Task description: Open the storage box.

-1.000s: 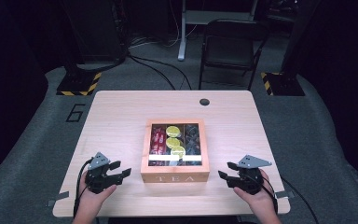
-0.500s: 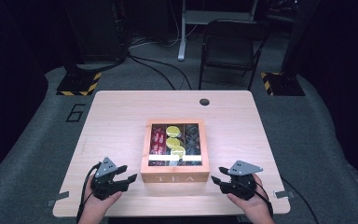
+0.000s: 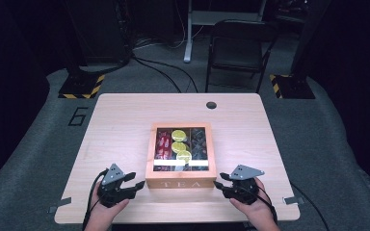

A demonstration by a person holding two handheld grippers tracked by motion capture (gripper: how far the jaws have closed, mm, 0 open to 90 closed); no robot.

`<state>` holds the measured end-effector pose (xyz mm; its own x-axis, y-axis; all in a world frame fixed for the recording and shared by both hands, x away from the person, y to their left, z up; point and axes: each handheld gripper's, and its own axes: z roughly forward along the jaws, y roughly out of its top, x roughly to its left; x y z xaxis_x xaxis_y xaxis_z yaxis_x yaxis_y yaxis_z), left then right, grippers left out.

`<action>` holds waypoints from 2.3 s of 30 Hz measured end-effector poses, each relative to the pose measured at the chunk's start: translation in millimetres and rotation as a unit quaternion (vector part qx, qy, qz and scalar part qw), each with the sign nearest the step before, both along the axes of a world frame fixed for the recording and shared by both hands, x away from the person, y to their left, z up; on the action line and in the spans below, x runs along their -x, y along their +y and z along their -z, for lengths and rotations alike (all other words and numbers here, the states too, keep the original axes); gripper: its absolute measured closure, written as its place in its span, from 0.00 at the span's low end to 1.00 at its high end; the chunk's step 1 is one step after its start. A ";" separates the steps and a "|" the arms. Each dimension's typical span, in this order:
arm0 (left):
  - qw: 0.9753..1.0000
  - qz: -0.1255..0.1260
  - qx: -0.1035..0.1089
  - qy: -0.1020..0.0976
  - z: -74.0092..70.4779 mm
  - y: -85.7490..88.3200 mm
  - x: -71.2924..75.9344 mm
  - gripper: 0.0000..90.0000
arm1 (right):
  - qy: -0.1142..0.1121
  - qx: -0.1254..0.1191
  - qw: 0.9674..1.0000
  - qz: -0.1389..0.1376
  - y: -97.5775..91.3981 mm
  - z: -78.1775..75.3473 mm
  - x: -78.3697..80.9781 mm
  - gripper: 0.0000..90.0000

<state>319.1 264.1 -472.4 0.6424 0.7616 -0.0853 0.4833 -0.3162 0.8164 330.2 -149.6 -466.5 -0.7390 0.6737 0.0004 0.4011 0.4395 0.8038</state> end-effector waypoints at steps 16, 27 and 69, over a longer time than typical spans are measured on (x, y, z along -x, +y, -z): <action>1.000 0.019 -0.003 0.007 7.9 -11.1 -4.6 0.62 | 0.000 0.009 1.000 -0.010 5.2 5.0 -5.3 0.70; 1.000 0.024 -0.011 -0.001 10.8 -22.5 -6.3 0.65 | -0.001 0.011 1.000 -0.008 7.9 6.6 -8.1 0.73; 0.999 0.015 -0.010 -0.037 -10.2 -34.7 -17.3 0.46 | -0.017 -0.031 0.999 0.008 10.3 -8.8 -12.6 0.67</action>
<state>336.4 229.4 -462.3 0.6692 0.7428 -0.0208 0.4113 -0.3471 0.8428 342.8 -139.3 -457.7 -0.7279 0.6854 0.0177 0.3794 0.3811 0.8431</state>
